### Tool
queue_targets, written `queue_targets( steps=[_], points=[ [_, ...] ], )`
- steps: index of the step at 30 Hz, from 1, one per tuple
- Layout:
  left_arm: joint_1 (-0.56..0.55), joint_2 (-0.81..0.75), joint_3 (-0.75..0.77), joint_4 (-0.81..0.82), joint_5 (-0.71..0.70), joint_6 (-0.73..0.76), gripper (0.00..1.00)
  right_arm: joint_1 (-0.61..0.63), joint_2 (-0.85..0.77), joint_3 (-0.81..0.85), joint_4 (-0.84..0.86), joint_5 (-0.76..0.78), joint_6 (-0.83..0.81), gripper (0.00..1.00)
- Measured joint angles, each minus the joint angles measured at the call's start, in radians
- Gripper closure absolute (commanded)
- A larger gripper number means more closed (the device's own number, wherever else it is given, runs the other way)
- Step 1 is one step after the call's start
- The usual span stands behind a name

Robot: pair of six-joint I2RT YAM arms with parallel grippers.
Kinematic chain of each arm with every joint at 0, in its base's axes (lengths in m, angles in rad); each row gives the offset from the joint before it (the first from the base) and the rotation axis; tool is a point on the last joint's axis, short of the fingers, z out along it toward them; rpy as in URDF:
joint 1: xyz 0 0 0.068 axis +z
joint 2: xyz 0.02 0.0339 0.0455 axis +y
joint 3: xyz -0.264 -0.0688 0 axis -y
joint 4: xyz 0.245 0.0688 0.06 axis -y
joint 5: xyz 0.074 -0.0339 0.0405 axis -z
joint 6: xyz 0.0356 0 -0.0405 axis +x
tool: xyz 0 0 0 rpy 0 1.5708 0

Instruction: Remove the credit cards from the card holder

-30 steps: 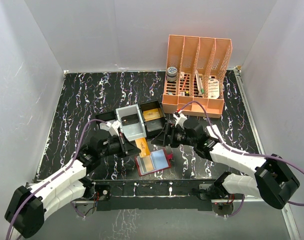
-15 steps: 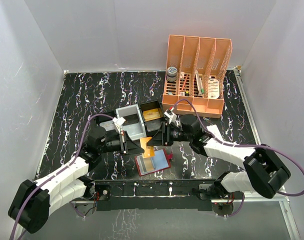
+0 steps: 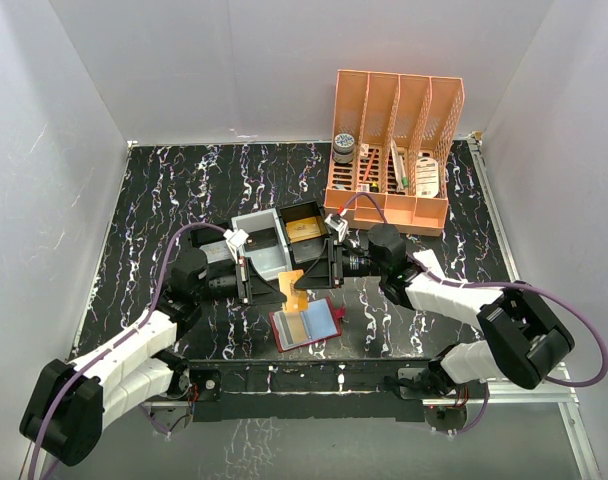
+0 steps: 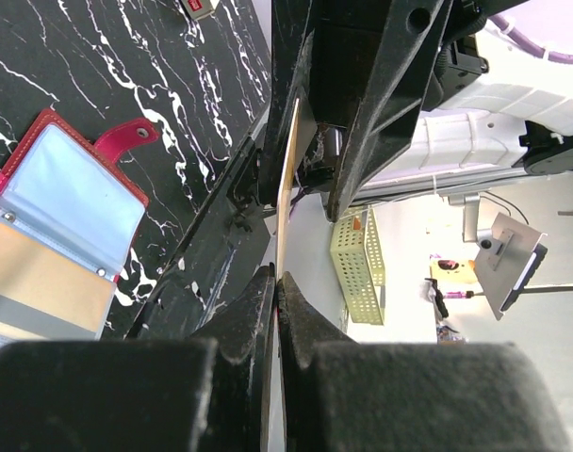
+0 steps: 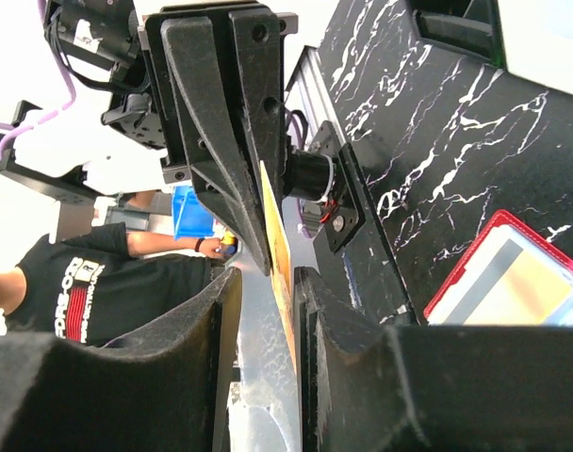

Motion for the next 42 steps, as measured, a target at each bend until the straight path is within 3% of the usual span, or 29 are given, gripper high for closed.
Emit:
queue_targets(
  steps=[7,13,18,19,24,29,36,42],
  points=[
    [0.011,0.003,0.000,0.056,0.029,-0.024,1.00,0.000,0.029,0.000,0.051,-0.041,0.030,0.83],
    [0.025,0.000,0.000,0.092,0.029,-0.047,1.00,0.000,0.040,-0.001,0.084,-0.057,0.058,1.00],
    [0.030,-0.001,0.000,0.098,0.029,-0.054,1.00,0.000,0.040,-0.001,0.113,-0.062,0.074,1.00],
    [0.030,-0.002,0.000,0.099,0.029,-0.055,0.94,0.000,0.040,-0.001,0.116,-0.063,0.075,1.00],
    [0.031,-0.018,0.001,0.050,0.013,-0.034,0.41,0.000,0.039,-0.001,0.122,-0.058,0.075,1.00],
    [0.031,-0.069,0.037,-0.143,-0.085,0.043,0.05,-0.016,0.008,-0.001,0.014,-0.007,0.004,1.00],
    [0.035,-0.160,0.171,-0.495,-0.335,0.187,0.01,-0.135,-0.039,0.032,-0.210,0.099,-0.158,1.00],
    [0.037,-0.249,0.194,-0.715,-0.543,0.237,0.01,-0.177,-0.037,0.155,-0.409,0.229,-0.355,1.00]
  ],
)
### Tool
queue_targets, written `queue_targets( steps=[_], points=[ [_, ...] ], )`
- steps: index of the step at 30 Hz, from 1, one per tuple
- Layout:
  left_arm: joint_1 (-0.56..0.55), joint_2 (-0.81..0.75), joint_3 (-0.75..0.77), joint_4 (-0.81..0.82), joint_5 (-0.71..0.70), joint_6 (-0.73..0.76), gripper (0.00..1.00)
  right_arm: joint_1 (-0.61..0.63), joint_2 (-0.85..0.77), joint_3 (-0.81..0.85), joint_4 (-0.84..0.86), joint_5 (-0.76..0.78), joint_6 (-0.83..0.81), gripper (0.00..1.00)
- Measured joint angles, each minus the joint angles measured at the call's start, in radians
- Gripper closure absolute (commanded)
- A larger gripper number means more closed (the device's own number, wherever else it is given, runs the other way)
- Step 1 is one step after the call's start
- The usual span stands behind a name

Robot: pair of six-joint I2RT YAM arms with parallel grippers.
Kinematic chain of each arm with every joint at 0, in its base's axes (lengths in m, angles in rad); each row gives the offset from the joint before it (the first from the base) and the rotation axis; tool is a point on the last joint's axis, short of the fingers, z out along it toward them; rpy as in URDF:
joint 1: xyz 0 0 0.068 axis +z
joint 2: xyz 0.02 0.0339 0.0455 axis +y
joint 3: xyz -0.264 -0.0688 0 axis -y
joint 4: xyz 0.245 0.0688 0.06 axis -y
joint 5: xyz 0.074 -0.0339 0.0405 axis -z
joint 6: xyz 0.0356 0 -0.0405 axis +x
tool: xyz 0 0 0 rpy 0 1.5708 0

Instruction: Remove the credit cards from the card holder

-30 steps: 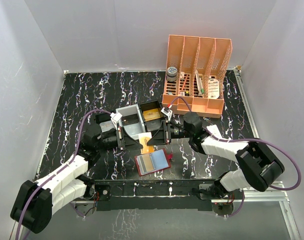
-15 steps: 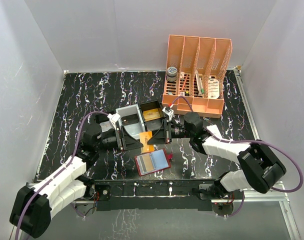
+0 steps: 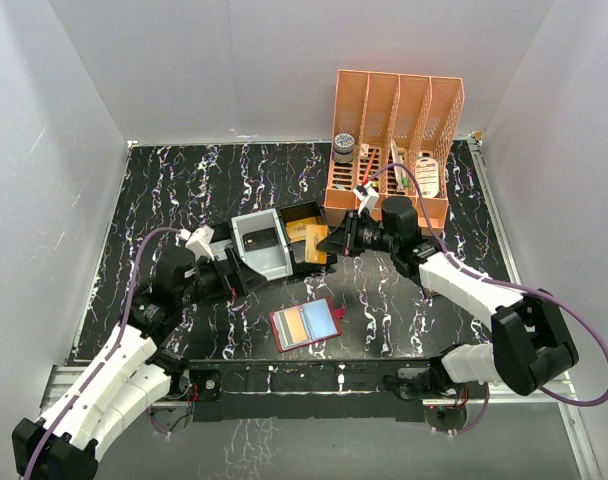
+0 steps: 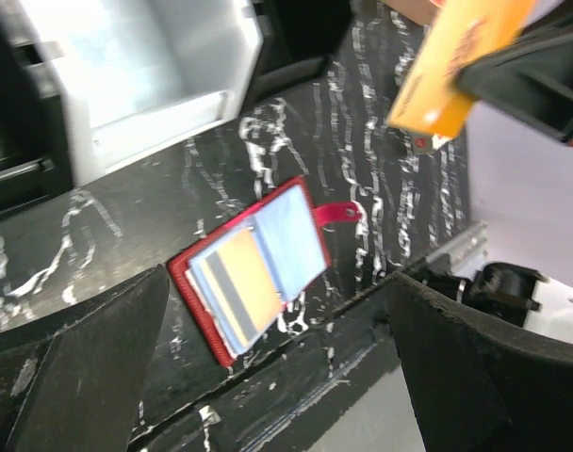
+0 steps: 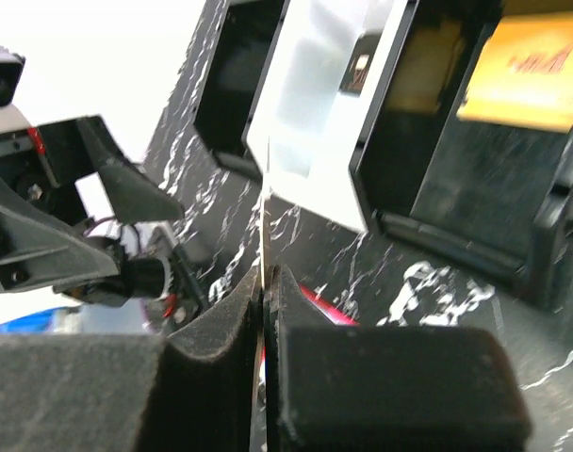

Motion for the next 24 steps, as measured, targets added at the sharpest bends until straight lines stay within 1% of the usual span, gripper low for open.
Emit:
queue_targets(
  steps=[3,6,9,12,17,24],
  points=[
    [0.000,-0.022,0.000,-0.074,-0.069,0.003,0.01,0.001,0.007,0.065,-0.046,0.071,-0.103,1.00],
    [0.000,-0.042,0.000,-0.128,-0.122,0.002,0.01,0.013,0.022,0.111,-0.063,0.159,-0.240,1.00],
    [0.000,-0.058,0.000,-0.154,-0.151,-0.003,0.01,0.047,0.037,0.126,-0.062,0.251,-0.421,1.00],
    [0.000,-0.061,0.000,-0.161,-0.162,-0.008,0.01,0.099,0.065,0.139,-0.062,0.327,-0.639,1.00],
    [0.000,-0.060,0.000,-0.167,-0.163,-0.016,0.01,0.134,0.171,0.232,-0.080,0.385,-0.964,1.00],
    [0.000,-0.057,0.000,-0.168,-0.154,-0.016,0.01,0.145,0.327,0.338,-0.103,0.438,-1.286,1.00]
  ],
)
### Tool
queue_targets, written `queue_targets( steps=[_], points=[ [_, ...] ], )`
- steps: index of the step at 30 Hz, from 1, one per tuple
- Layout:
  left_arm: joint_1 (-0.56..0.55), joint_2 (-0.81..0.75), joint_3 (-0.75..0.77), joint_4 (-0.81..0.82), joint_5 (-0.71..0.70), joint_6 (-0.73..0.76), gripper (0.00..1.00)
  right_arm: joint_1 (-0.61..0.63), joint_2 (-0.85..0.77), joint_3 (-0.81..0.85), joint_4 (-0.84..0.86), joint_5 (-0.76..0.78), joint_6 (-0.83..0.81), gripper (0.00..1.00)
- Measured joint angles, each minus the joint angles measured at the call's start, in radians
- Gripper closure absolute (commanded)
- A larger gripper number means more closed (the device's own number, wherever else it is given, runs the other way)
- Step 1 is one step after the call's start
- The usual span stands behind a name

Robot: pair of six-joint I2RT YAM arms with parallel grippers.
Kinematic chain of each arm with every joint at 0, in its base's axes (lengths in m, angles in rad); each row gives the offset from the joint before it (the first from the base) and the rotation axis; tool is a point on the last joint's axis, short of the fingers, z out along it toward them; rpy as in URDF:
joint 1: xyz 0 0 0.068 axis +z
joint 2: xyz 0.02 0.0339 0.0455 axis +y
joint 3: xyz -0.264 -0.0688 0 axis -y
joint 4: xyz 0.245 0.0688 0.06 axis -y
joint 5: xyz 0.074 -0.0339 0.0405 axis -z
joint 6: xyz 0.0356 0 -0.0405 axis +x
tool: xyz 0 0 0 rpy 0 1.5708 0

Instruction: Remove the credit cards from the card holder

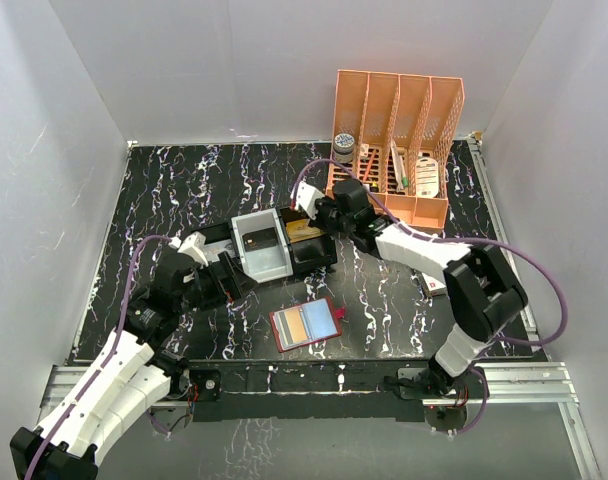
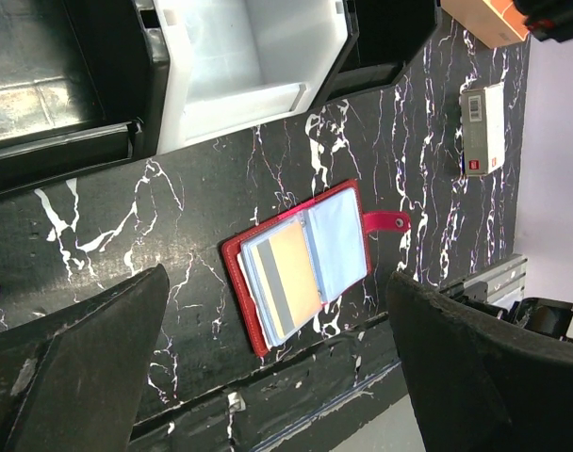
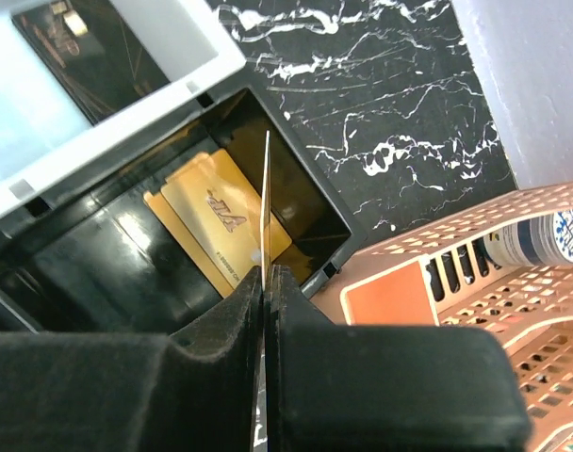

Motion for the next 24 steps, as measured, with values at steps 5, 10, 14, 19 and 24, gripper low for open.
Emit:
queue_targets(
  steps=[5,10,14,19,24],
  points=[
    [0.000,0.000,0.000,-0.002,0.013,0.000,0.01,0.008,0.089,0.037,-0.020,0.003,-0.123,1.00],
    [0.000,0.009,0.001,-0.002,0.028,0.000,0.01,0.024,0.174,0.089,-0.026,0.020,-0.195,1.00],
    [0.000,0.011,0.002,0.000,0.037,0.000,0.01,0.035,0.216,0.092,-0.016,0.042,-0.221,1.00],
    [0.000,0.011,0.002,-0.001,0.043,0.000,0.01,0.041,0.239,0.093,0.000,0.066,-0.262,0.97],
    [0.000,0.008,0.002,0.000,0.048,-0.001,0.01,0.042,0.259,0.096,0.038,0.076,-0.299,0.92]
  ],
)
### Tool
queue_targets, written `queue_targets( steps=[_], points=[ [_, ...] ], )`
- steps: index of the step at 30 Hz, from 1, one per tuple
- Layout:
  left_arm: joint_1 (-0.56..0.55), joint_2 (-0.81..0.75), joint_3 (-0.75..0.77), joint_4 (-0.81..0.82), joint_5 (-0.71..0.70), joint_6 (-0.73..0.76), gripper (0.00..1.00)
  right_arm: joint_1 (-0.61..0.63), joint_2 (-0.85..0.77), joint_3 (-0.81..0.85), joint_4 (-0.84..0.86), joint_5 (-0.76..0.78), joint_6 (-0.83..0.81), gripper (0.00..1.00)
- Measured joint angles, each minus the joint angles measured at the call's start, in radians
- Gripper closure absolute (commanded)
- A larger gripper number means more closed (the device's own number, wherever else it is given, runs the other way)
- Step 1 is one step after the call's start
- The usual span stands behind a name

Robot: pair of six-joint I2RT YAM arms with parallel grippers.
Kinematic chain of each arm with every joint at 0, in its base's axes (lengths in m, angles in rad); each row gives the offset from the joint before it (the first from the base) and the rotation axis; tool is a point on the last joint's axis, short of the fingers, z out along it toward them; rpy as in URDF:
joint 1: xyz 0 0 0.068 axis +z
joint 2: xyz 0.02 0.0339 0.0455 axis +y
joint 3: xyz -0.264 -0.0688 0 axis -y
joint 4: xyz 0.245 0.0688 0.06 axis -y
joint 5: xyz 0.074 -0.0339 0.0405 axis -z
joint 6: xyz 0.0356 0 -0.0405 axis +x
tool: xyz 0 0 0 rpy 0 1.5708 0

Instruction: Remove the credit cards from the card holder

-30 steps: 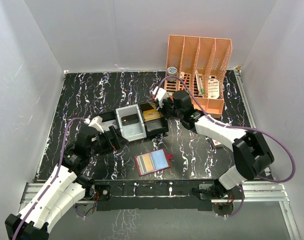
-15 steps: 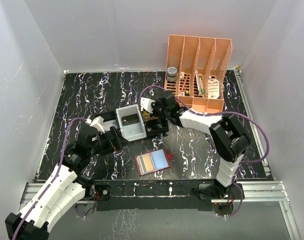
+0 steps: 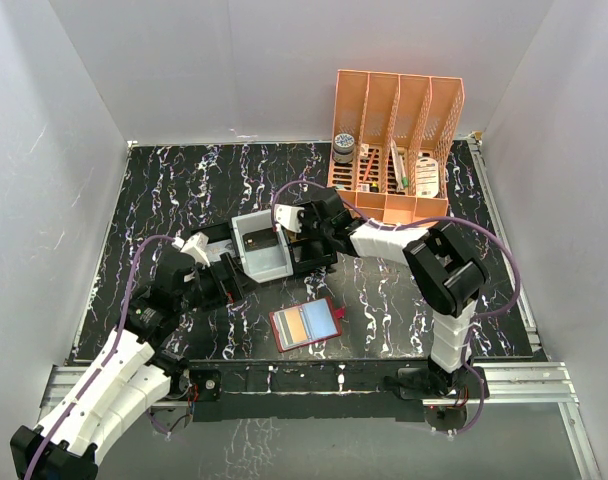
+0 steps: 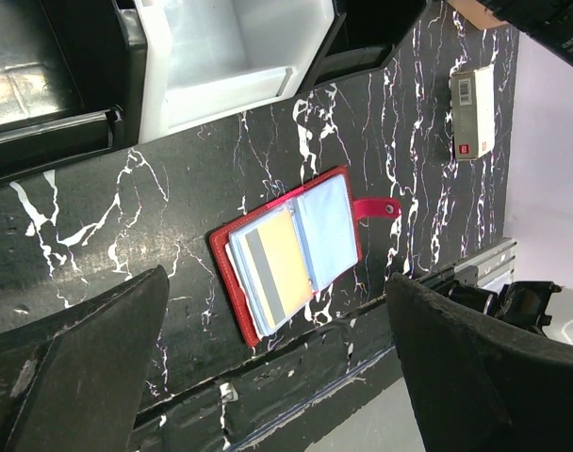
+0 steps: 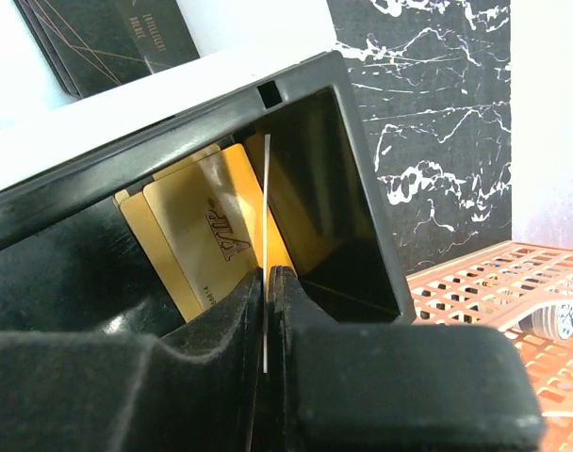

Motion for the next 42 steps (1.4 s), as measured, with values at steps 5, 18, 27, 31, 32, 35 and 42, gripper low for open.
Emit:
queue_targets(
  steps=[5,18,27,31,32,35,42],
  points=[
    [0.000,0.002,0.001,-0.001,0.006,-0.002,0.01,0.000,0.029,0.008,-0.011,-0.009,-0.023,0.86],
    [0.000,0.011,0.006,0.002,0.034,-0.001,0.01,0.000,0.021,0.016,-0.071,-0.034,-0.055,0.63],
    [0.000,0.043,0.007,0.011,0.059,0.001,0.01,0.000,-0.153,0.003,-0.080,-0.045,0.048,0.56],
    [0.000,0.043,0.007,0.025,0.058,-0.003,0.01,0.000,-0.314,-0.068,-0.021,-0.065,0.279,0.42],
    [0.000,0.043,0.007,0.026,0.057,-0.005,0.01,0.000,-0.359,-0.100,0.005,-0.071,0.363,0.37],
    [0.000,0.040,0.007,0.025,0.045,-0.010,0.01,0.000,-0.488,-0.215,0.085,-0.071,0.676,0.35],
    [0.000,0.011,0.007,0.014,-0.003,-0.031,0.01,0.012,-0.562,-0.355,0.049,-0.143,1.374,0.40]
  ],
)
